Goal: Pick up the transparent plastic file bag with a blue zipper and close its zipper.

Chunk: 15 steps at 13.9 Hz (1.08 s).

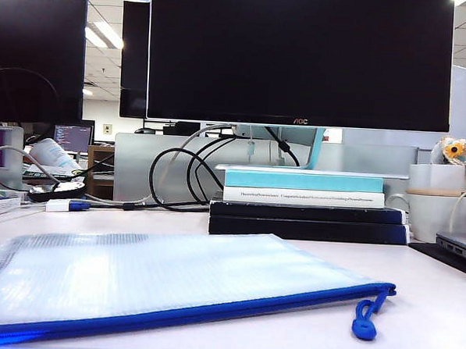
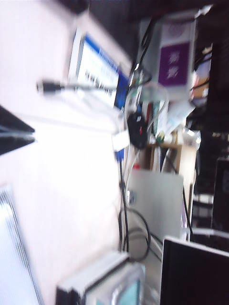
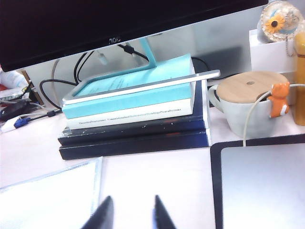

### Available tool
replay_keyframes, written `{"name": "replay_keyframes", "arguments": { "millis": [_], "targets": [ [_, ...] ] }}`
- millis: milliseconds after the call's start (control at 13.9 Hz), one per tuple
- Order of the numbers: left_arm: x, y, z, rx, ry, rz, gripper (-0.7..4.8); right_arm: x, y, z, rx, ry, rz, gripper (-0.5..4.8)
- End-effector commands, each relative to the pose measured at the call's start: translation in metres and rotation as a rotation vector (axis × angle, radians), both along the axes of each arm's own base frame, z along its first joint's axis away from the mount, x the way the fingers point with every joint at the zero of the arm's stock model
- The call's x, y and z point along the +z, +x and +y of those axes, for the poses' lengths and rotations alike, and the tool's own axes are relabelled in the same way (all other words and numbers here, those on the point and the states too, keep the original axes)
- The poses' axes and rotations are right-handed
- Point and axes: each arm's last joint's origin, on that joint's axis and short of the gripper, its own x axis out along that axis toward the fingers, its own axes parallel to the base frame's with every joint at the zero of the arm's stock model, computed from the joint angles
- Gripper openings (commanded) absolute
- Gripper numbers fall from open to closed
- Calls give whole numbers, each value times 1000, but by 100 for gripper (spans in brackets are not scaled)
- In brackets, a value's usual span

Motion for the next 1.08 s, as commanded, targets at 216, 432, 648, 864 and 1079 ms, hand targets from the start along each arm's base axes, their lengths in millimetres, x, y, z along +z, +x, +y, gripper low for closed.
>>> {"name": "replay_keyframes", "arguments": {
  "millis": [216, 432, 648, 864, 1079],
  "targets": [
    [-17, 12, -2, -112, 22, -60, -6, -7, 0, 0, -8, -156, 23, -3],
    [-36, 18, -1, -111, 22, -8, -5, -17, 0, -2, -62, -165, 122, 0],
    [-64, 22, 1, -65, -32, 130, -6, -19, 0, -3, -61, -169, 148, 0],
    [-65, 22, 1, -64, -35, 139, -5, -19, -1, -3, -61, -169, 147, 0],
    [-65, 22, 1, -64, -35, 139, -5, -19, -1, -3, -61, -169, 147, 0]
  ]
}}
